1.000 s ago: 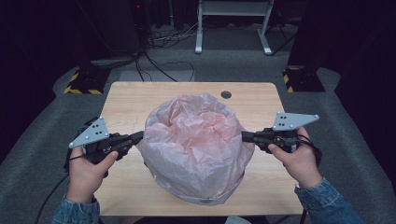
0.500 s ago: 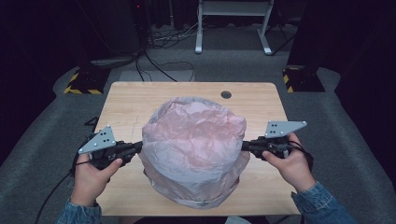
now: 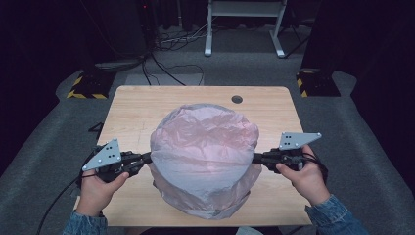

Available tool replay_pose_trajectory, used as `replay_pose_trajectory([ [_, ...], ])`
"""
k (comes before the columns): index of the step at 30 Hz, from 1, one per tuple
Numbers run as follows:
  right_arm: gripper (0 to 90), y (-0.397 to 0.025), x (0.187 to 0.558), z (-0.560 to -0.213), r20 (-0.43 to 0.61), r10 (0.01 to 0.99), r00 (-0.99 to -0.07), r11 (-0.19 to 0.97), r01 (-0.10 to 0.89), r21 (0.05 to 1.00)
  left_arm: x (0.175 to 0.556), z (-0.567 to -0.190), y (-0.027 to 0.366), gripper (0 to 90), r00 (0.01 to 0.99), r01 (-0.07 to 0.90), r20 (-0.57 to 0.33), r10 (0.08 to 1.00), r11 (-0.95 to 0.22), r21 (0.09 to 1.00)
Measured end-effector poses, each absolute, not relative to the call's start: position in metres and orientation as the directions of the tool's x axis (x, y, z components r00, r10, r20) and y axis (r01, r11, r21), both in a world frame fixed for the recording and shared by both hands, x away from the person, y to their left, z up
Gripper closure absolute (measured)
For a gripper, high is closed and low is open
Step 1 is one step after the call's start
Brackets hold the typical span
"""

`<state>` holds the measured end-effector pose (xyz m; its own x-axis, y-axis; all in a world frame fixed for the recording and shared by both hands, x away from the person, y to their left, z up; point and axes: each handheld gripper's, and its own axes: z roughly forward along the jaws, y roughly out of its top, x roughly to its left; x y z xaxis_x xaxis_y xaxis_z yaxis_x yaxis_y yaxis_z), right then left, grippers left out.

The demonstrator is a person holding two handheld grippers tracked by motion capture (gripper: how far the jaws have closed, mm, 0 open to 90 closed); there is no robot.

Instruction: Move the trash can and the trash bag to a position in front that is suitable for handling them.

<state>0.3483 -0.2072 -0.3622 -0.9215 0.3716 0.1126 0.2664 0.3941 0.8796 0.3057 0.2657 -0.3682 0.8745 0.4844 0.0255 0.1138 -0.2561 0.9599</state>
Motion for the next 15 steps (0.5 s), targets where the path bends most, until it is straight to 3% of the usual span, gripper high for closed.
replay_pose_trajectory([
  [8,90.0,-0.214,0.345,-0.367,0.106,0.344,-0.933,0.381,0.242,0.892,0.303,-0.374,0.280,90.0,0.913,0.064,0.020,0.408,-0.190,0.980],
  [15,90.0,-0.221,0.345,-0.366,0.101,0.325,-0.940,0.356,0.221,0.908,0.302,-0.375,0.285,90.0,0.919,0.088,-0.011,0.394,-0.179,0.980],
])
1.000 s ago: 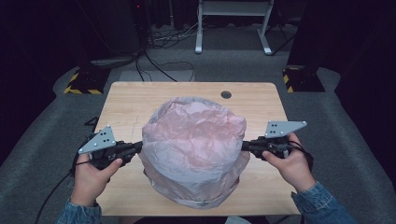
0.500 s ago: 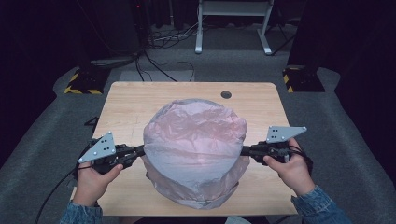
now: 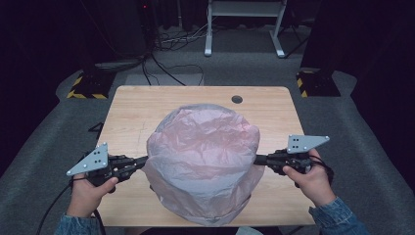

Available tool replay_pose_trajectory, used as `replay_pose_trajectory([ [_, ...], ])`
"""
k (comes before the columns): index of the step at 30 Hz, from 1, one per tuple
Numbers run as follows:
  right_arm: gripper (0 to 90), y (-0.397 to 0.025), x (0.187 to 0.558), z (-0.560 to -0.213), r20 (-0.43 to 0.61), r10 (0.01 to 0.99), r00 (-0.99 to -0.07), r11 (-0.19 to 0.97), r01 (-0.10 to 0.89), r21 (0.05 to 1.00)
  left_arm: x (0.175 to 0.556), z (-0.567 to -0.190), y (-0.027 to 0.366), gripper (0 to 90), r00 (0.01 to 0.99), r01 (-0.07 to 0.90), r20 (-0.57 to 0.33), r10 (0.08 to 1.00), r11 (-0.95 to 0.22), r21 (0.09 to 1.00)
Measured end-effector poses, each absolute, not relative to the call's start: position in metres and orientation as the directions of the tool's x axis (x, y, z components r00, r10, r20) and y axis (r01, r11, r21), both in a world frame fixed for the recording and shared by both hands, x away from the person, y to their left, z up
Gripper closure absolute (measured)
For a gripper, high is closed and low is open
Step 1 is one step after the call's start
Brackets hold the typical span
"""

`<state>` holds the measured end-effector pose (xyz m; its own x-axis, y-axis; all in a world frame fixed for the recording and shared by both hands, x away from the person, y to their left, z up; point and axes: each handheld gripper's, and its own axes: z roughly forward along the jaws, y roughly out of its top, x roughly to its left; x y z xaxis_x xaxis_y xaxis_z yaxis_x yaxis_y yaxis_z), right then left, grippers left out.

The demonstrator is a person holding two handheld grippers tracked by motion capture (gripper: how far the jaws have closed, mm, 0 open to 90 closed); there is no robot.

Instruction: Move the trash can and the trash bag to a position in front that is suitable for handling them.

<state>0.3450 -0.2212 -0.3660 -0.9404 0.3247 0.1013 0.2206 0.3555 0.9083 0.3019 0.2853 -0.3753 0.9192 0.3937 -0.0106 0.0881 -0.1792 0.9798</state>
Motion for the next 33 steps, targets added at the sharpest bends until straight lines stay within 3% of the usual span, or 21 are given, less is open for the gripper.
replay_pose_trajectory([
  [11,90.0,-0.215,0.346,-0.379,0.145,0.290,-0.946,0.360,0.248,0.900,0.306,-0.378,0.274,90.0,0.917,0.134,-0.042,0.396,-0.208,0.969],
  [15,90.0,-0.217,0.347,-0.384,0.132,0.303,-0.944,0.414,0.255,0.874,0.304,-0.374,0.273,89.5,0.926,0.117,-0.046,0.374,-0.170,0.978],
  [19,90.0,-0.218,0.350,-0.387,0.151,0.312,-0.938,0.396,0.273,0.877,0.302,-0.375,0.273,89.9,0.934,0.098,-0.031,0.356,-0.174,0.980],
  [25,90.0,-0.210,0.345,-0.373,0.104,0.291,-0.951,0.350,0.207,0.914,0.305,-0.390,0.268,90.0,0.931,0.142,-0.021,0.364,-0.310,0.940],
  [33,90.0,-0.206,0.349,-0.389,0.131,0.291,-0.948,0.412,0.248,0.876,0.304,-0.393,0.266,90.0,0.934,0.136,-0.036,0.356,-0.263,0.955],
])
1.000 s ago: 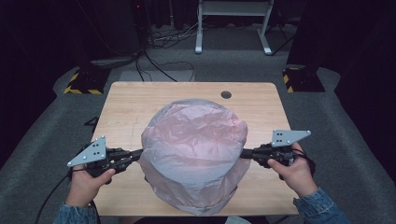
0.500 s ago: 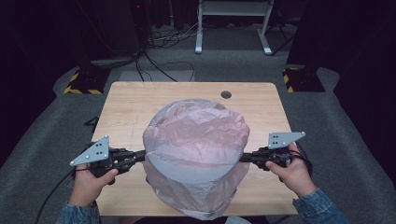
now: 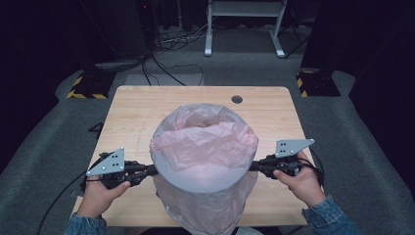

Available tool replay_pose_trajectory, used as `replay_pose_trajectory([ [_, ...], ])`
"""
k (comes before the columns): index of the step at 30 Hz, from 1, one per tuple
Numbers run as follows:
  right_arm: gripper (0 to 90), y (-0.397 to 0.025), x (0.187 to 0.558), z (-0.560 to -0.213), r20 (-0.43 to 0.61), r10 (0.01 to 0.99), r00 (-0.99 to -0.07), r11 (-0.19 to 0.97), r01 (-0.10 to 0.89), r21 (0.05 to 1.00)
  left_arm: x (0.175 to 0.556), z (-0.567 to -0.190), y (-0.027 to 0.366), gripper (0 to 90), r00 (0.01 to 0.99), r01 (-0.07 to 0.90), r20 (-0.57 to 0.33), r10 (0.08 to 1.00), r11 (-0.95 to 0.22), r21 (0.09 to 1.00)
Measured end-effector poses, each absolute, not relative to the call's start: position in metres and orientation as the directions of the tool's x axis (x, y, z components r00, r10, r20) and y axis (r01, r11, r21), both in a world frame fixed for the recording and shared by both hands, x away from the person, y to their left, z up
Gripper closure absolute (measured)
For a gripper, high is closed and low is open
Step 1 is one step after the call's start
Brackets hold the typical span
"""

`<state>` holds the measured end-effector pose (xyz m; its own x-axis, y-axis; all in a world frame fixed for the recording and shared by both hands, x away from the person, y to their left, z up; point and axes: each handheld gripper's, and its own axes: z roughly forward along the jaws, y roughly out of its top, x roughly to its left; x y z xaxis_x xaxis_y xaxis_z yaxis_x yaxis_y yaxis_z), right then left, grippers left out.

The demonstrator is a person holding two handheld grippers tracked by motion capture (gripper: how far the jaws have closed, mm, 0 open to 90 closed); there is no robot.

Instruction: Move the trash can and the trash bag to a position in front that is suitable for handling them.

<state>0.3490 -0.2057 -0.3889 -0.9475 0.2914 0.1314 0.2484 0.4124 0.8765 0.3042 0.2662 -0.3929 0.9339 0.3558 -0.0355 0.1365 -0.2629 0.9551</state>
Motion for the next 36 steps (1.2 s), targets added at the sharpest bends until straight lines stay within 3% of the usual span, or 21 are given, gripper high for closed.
replay_pose_trajectory([
  [6,90.0,-0.211,0.352,-0.399,0.164,0.301,-0.939,0.393,0.279,0.876,0.304,-0.395,0.266,90.0,0.934,0.155,-0.051,0.352,-0.272,0.950],
  [15,90.0,-0.201,0.348,-0.415,0.161,0.297,-0.941,0.475,0.292,0.830,0.305,-0.413,0.264,90.0,0.933,0.179,-0.066,0.354,-0.297,0.938],
  [36,90.0,-0.211,0.359,-0.488,0.191,0.395,-0.899,0.585,0.406,0.702,0.317,-0.475,0.287,90.0,0.865,0.347,-0.140,0.482,-0.373,0.861],
])
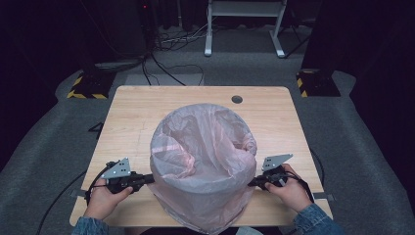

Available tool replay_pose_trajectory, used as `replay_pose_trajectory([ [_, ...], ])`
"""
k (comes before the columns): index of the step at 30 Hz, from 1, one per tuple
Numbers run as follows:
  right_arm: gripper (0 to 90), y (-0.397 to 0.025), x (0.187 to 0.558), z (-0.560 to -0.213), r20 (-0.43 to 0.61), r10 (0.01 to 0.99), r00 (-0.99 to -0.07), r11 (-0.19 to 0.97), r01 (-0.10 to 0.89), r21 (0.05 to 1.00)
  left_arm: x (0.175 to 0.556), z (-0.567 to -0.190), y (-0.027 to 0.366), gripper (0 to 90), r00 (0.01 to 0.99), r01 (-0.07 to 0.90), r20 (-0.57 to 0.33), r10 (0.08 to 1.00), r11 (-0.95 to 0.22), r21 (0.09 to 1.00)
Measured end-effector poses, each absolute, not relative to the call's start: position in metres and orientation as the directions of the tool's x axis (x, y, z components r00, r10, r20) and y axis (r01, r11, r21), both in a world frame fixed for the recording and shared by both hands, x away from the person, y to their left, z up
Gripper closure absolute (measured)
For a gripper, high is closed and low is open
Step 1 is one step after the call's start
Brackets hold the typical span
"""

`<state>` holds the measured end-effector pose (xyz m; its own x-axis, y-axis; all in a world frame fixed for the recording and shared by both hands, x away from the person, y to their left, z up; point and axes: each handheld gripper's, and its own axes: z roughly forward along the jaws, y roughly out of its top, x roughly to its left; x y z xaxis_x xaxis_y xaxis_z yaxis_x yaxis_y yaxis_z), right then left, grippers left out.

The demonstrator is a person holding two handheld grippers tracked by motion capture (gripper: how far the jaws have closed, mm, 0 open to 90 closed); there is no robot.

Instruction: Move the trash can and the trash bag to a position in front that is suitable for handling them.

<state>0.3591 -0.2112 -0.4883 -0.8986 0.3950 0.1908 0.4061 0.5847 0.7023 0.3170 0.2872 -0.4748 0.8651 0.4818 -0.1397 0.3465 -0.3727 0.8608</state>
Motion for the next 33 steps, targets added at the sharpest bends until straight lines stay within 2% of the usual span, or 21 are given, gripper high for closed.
replay_pose_trajectory([
  [8,89.0,-0.214,0.357,-0.498,0.213,0.397,-0.893,0.574,0.423,0.701,0.315,-0.485,0.288,89.3,0.854,0.381,-0.181,0.489,-0.349,0.856],
  [10,64.3,-0.215,0.355,-0.496,0.199,0.403,-0.893,0.565,0.414,0.713,0.314,-0.483,0.289,70.2,0.845,0.383,-0.182,0.504,-0.330,0.863],
  [13,37.3,-0.219,0.354,-0.492,0.199,0.432,-0.880,0.511,0.420,0.750,0.308,-0.471,0.295,50.2,0.823,0.343,-0.165,0.543,-0.245,0.907],
  [14,32.9,-0.220,0.353,-0.490,0.192,0.442,-0.876,0.494,0.417,0.763,0.306,-0.468,0.297,43.3,0.818,0.330,-0.159,0.554,-0.224,0.917],
  [15,32.9,-0.220,0.353,-0.490,0.192,0.442,-0.876,0.494,0.417,0.763,0.306,-0.468,0.297,39.8,0.818,0.330,-0.159,0.554,-0.224,0.917],
  [16,28.4,-0.224,0.351,-0.484,0.189,0.443,-0.876,0.468,0.406,0.785,0.304,-0.461,0.300,38.6,0.821,0.300,-0.150,0.551,-0.193,0.934],
  [20,22.5,-0.226,0.346,-0.468,0.175,0.431,-0.885,0.434,0.374,0.819,0.300,-0.451,0.300,32.1,0.822,0.270,-0.133,0.554,-0.173,0.947],
  [23,20.5,-0.223,0.340,-0.452,0.157,0.410,-0.898,0.409,0.335,0.849,0.298,-0.439,0.293,27.7,0.838,0.227,-0.102,0.535,-0.172,0.959],
  [28,18.6,-0.210,0.332,-0.427,0.132,0.374,-0.918,0.364,0.276,0.890,0.300,-0.433,0.279,25.8,0.857,0.200,-0.083,0.509,-0.180,0.963],
  [30,24.7,-0.207,0.330,-0.421,0.122,0.360,-0.925,0.351,0.256,0.901,0.302,-0.432,0.276,26.4,0.859,0.196,-0.078,0.505,-0.184,0.963],
  [33,45.4,-0.204,0.331,-0.416,0.097,0.332,-0.938,0.364,0.222,0.904,0.305,-0.434,0.273,33.4,0.861,0.186,-0.058,0.506,-0.205,0.961],
])
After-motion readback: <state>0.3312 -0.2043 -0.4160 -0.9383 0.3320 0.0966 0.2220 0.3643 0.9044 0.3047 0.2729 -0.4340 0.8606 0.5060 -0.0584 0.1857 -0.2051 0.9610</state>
